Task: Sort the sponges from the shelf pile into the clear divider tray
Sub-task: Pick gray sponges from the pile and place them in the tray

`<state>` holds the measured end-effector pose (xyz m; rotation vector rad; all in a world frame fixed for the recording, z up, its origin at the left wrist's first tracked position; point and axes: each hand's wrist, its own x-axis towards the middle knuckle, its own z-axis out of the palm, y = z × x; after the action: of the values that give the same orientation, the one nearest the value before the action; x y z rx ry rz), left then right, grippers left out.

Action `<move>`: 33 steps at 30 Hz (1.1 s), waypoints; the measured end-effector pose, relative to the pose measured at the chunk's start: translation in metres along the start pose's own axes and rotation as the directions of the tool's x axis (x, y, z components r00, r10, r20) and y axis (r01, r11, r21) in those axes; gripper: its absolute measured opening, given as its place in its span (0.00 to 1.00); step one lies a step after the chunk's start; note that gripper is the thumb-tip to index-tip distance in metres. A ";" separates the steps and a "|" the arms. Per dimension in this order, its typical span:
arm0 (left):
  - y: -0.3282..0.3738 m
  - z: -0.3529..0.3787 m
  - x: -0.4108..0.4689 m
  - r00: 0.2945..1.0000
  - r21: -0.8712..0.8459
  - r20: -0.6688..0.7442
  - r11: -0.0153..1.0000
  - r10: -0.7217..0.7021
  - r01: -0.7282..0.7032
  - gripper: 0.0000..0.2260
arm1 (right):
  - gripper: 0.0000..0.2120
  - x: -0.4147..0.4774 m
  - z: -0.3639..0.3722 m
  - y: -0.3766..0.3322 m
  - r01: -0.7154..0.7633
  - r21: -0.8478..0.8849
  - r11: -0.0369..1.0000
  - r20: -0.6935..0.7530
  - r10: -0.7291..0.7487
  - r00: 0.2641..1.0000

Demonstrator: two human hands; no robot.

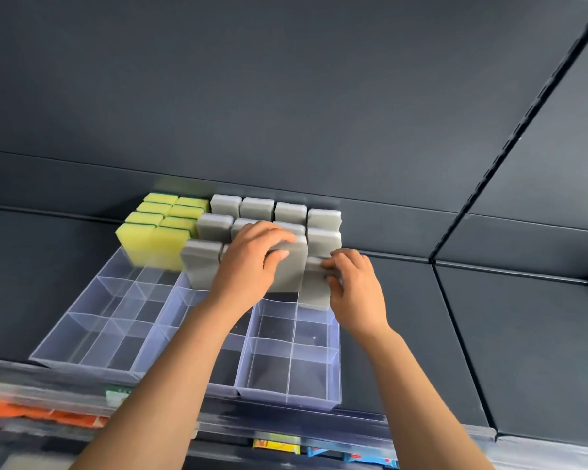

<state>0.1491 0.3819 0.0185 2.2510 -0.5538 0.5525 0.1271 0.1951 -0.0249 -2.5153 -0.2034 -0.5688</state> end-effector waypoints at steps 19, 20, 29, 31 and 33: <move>-0.012 0.015 0.000 0.984 0.148 0.058 0.974 0.167 -0.174 0.11 | 0.20 0.006 0.001 0.000 0.079 -0.074 0.994 -0.072 -0.085 0.994; -0.012 0.017 -0.001 0.983 0.154 0.072 0.971 0.171 -0.180 0.12 | 0.20 0.006 0.001 -0.001 0.083 -0.074 0.994 -0.071 -0.089 0.994; -0.019 0.022 -0.005 0.981 0.261 0.072 0.946 0.180 -0.193 0.09 | 0.17 0.002 0.006 -0.003 0.133 -0.151 0.980 -0.153 -0.156 0.976; -0.020 0.026 -0.008 0.980 0.260 0.109 0.947 0.167 -0.190 0.08 | 0.17 0.000 0.008 -0.006 0.142 -0.160 0.977 -0.170 -0.168 0.971; -0.021 0.028 -0.010 0.979 0.270 0.129 0.945 0.157 -0.187 0.08 | 0.17 -0.001 0.008 -0.008 0.140 -0.174 0.975 -0.180 -0.171 0.969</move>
<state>0.1585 0.3771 -0.0165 2.5273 -0.7734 0.6354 0.1266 0.2064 -0.0274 -2.5909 -0.2954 -0.9228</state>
